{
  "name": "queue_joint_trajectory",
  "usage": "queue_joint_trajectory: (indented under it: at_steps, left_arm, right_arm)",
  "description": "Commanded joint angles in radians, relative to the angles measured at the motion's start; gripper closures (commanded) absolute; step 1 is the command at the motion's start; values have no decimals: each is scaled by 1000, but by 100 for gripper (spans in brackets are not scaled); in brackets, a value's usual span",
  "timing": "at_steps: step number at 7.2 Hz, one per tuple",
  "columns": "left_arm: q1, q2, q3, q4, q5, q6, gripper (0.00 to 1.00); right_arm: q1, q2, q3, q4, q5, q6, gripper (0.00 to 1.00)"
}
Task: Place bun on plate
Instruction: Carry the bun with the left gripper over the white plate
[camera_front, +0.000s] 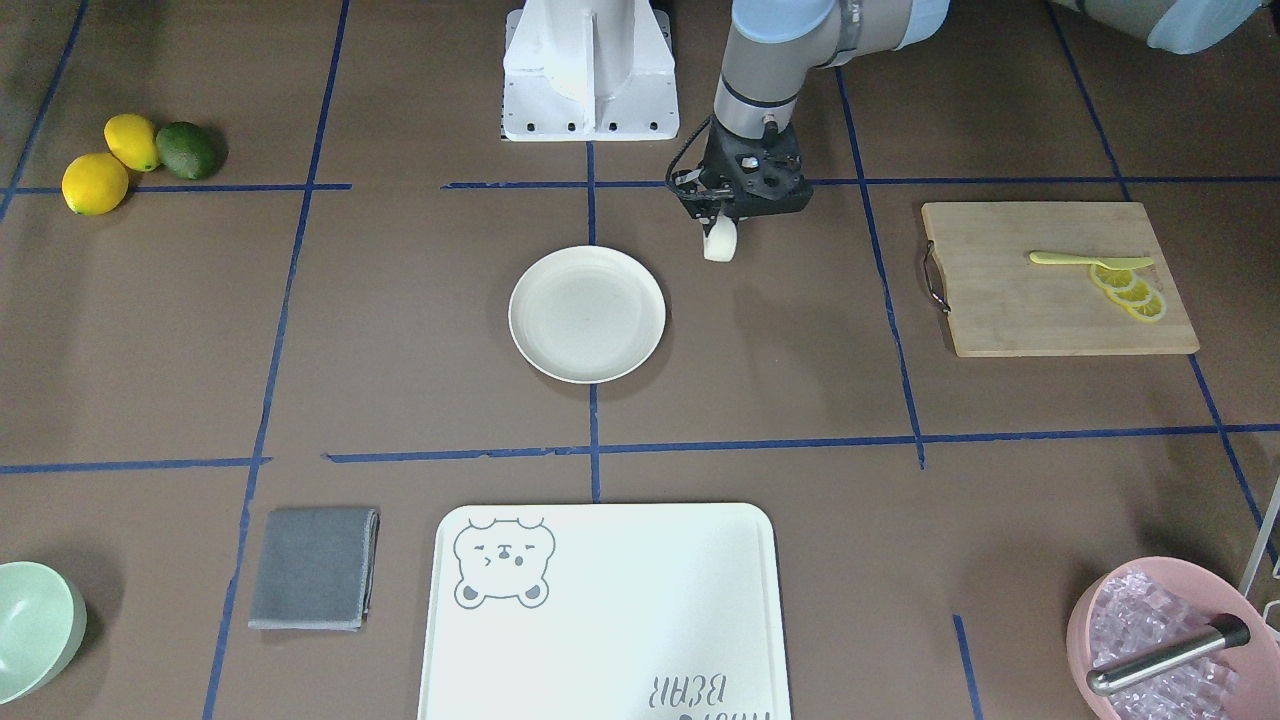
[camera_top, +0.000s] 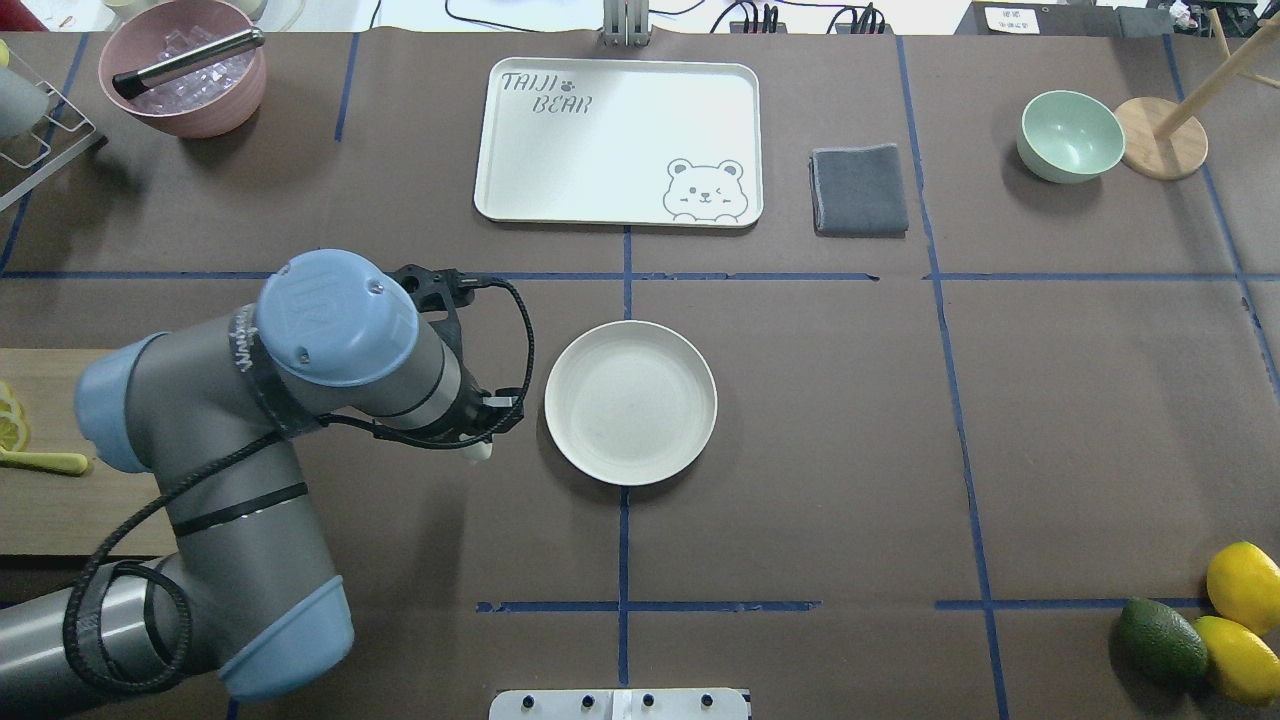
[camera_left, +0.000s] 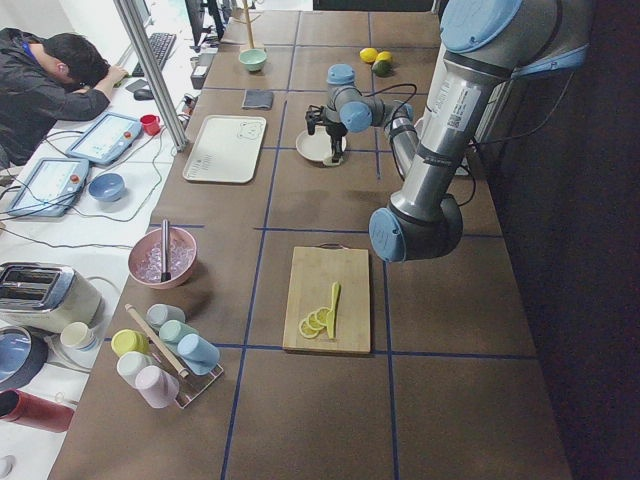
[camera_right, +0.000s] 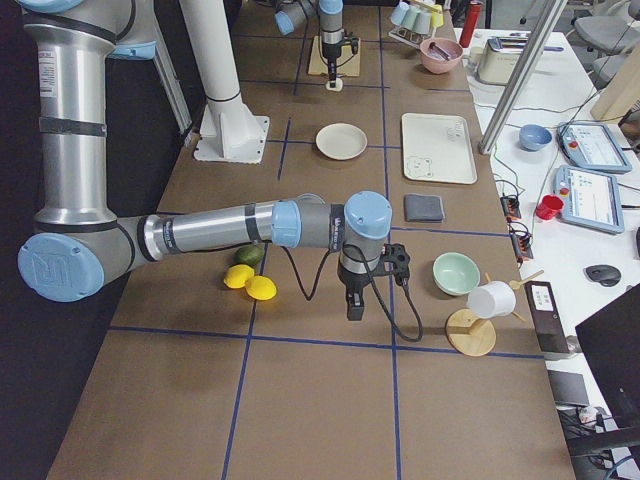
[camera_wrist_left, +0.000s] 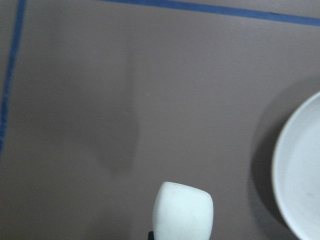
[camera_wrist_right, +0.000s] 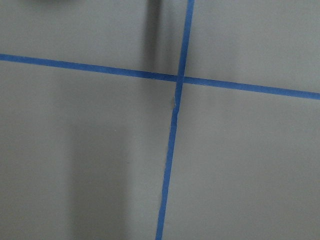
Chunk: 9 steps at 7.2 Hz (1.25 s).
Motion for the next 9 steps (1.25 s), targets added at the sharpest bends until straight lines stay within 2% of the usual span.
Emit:
queue_joint_trajectory:
  at_steps: [1, 2, 4, 5, 6, 9]
  left_arm:
    - [73, -113, 96, -6, 43, -66, 67]
    - [107, -143, 119, -11, 81, -91, 67]
    - [118, -262, 260, -29, 100, -94, 67]
    - [116, -264, 302, -100, 149, -93, 67]
    - [110, -266, 364, -176, 158, -91, 67]
    - [90, -269, 414, -212, 178, -87, 67]
  right_arm:
    - [12, -13, -84, 115, 14, 0, 0]
    - [12, -13, -84, 116, 15, 0, 0]
    - [12, -11, -83, 117, 14, 1, 0]
    - [12, -11, -81, 117, 14, 3, 0]
    - [12, -11, -80, 117, 15, 3, 0]
    - [12, -10, -77, 117, 15, 3, 0]
